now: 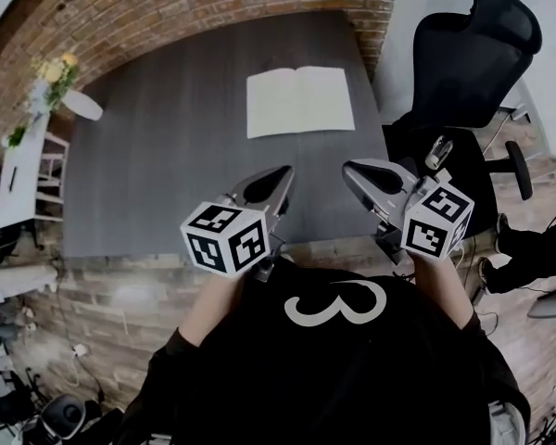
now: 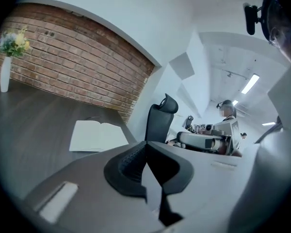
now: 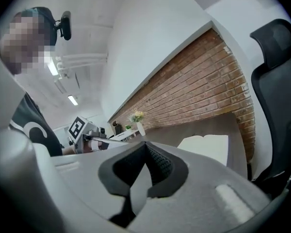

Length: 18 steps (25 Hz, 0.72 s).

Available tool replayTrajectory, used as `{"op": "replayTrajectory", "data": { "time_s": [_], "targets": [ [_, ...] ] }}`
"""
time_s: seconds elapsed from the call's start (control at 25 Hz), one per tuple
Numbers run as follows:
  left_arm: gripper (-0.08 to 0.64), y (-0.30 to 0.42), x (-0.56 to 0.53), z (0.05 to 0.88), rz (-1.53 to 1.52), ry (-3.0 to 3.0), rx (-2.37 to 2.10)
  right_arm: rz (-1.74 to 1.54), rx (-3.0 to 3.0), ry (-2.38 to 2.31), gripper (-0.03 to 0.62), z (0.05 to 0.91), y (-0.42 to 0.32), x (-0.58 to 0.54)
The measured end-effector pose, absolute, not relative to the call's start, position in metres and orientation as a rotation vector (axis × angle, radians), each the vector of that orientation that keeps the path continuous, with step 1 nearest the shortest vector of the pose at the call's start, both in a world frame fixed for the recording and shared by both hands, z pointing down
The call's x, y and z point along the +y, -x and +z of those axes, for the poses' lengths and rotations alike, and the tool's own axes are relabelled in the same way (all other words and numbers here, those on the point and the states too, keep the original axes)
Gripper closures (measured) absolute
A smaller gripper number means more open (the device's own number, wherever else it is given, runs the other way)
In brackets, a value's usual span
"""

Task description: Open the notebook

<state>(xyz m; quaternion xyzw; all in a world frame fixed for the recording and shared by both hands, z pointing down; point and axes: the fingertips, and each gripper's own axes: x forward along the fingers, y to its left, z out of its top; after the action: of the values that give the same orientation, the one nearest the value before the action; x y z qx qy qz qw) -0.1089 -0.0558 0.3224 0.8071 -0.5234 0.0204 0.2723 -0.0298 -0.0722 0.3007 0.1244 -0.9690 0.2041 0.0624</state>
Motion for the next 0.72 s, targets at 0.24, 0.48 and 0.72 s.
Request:
{"op": "replayTrajectory", "data": {
  "time_s": [0.24, 0.48, 0.72],
  "targets": [
    [0.548, 0.079, -0.037, 0.296, 0.025, -2.285, -1.355, 0.517, -2.974, -0.31, 0.591, 0.285, 0.019, -0.053],
    [0.546, 0.071, -0.026, 0.291, 0.036, -2.314, -1.356, 0.45, -2.978, -0.306, 0.592, 0.285, 0.017, -0.044],
    [0.546, 0.067, -0.023, 0.29, 0.053, -2.324, -1.376, 0.469, -2.977, -0.319, 0.592, 0.284, 0.012, -0.042]
  ]
}}
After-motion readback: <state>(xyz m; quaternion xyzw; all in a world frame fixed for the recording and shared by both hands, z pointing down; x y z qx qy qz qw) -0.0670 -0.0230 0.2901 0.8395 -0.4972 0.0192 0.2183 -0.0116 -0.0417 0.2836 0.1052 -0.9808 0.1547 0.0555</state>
